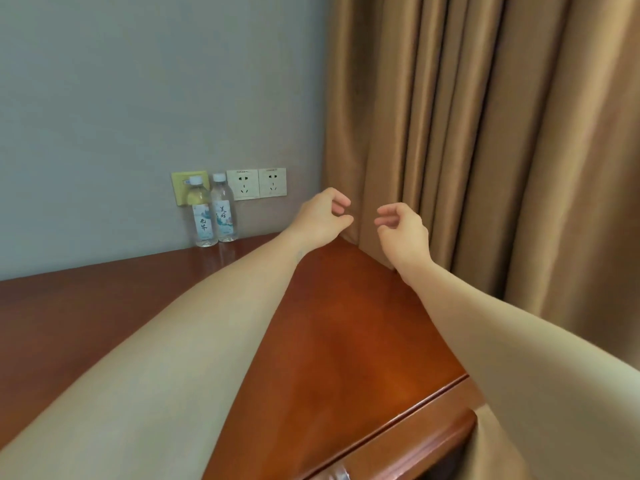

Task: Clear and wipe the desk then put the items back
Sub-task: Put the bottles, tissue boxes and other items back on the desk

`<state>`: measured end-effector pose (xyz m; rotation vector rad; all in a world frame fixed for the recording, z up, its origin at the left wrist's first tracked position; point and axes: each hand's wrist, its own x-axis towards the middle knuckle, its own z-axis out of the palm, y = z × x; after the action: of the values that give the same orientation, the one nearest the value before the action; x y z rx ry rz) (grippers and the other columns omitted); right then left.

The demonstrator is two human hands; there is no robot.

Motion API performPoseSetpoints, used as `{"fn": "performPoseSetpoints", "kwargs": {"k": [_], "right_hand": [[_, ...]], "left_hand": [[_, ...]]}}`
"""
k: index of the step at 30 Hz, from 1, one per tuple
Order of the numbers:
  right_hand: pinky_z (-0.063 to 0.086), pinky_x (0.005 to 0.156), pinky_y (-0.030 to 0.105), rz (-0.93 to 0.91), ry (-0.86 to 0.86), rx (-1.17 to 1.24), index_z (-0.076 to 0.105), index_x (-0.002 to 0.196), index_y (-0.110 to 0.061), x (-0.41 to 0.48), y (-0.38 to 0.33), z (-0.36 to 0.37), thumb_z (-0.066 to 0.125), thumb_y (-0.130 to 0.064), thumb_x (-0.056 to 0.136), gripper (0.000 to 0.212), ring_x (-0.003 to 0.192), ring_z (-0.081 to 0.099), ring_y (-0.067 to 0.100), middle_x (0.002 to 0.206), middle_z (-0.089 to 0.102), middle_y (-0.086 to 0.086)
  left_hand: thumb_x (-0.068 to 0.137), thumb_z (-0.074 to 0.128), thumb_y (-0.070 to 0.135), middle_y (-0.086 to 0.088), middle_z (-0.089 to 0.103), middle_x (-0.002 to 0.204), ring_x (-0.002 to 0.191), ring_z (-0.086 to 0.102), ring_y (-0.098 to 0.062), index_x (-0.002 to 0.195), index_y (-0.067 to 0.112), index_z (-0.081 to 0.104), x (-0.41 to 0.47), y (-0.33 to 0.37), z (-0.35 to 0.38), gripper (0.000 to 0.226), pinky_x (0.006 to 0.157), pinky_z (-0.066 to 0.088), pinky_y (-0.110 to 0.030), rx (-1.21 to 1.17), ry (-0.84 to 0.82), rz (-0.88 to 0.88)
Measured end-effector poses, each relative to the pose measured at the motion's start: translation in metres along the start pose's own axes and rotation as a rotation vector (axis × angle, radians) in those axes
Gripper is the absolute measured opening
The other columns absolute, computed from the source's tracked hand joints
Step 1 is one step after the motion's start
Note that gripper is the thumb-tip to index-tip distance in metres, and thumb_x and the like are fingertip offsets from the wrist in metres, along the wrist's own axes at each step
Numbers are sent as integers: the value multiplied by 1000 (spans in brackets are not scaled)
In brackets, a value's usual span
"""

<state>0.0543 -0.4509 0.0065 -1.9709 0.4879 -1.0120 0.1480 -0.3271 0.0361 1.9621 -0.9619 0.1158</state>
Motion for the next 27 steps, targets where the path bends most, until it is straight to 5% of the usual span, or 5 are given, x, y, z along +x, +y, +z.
{"fn": "performPoseSetpoints", "kwargs": {"k": [5, 10, 14, 18, 27], "right_hand": [[47, 75, 21, -28, 39, 14, 59, 116, -18, 0, -10, -21, 46, -3, 91, 32, 86, 56, 2, 102, 66, -4], [41, 64, 15, -32, 58, -26, 59, 116, -18, -4, -7, -50, 46, -5, 91, 32, 85, 57, 5, 100, 66, -6], [41, 70, 21, -3, 76, -58, 58, 115, -19, -12, 3, -81, 47, -7, 91, 29, 86, 58, 7, 98, 70, -5], [36, 60, 12, 13, 111, -118, 59, 115, -19, -17, 10, -120, 46, -5, 88, 33, 77, 52, -5, 94, 71, -5], [41, 67, 20, 27, 241, -209, 63, 107, -20, -30, 20, -229, 56, -6, 84, 28, 89, 61, 13, 88, 69, -4]], "left_hand": [[91, 65, 21, 2, 61, 112, 101, 59, -13, 115, 22, 58, -3, 21, 5, 25, 91, 48, -28, -6, -23, 26], [91, 65, 22, 2, 62, 114, 103, 60, -13, 117, 21, 58, -7, 43, 24, 27, 86, 44, -23, -18, -68, 68], [92, 64, 23, 3, 62, 111, 96, 58, -10, 121, 20, 57, -10, 65, 46, 30, 72, 40, -15, -54, -123, 110], [92, 63, 22, 5, 64, 106, 95, 58, -9, 121, 19, 58, -10, 92, 72, 30, 71, 40, -14, -94, -181, 167], [89, 61, 16, 1, 72, 95, 90, 67, -13, 111, 20, 61, -18, 182, 146, 22, 78, 48, -24, -270, -388, 341]]}}
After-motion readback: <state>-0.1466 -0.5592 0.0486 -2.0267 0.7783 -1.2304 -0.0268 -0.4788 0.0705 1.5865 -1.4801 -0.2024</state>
